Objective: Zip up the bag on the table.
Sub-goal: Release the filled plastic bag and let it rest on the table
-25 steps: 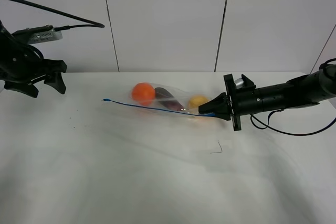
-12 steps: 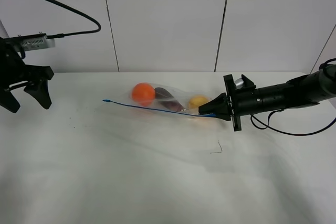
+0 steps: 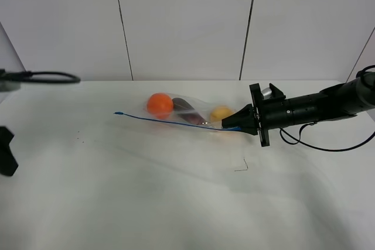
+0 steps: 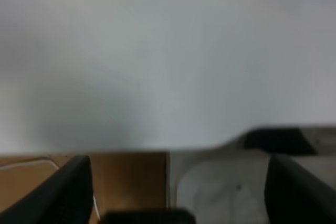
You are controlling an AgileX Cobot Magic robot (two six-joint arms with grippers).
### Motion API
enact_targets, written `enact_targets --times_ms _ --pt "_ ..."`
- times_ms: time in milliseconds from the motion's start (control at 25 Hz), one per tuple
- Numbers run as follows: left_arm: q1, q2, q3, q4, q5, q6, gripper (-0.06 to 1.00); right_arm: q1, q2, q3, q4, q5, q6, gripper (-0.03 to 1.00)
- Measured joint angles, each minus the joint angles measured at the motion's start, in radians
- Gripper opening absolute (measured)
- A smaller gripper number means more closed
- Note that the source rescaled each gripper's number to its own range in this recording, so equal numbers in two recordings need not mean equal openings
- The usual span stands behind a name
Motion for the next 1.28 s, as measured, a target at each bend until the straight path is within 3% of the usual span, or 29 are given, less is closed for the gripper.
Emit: enact_targets --times_ms 120,320,1000,1280 --pt "0.0 -0.182 0.179 0.0 -0.015 0.0 1.0 0.0 0.0 0.0 0.0 0.0 0.0 0.0" --pt "0.0 -0.378 0.315 0.0 -0.115 0.027 1.0 0.0 0.0 0.0 -0.003 0.0 0.0 0.0" --pt "0.0 -0.526 0.351 0.001 -0.114 0.046 1.0 0.0 0.0 0.0 -0.023 0.0 0.0 0.0" --pt "0.0 -0.748 0.351 0.001 -0.112 0.048 1.0 0.0 0.0 0.0 -0.034 0.0 0.0 0.0"
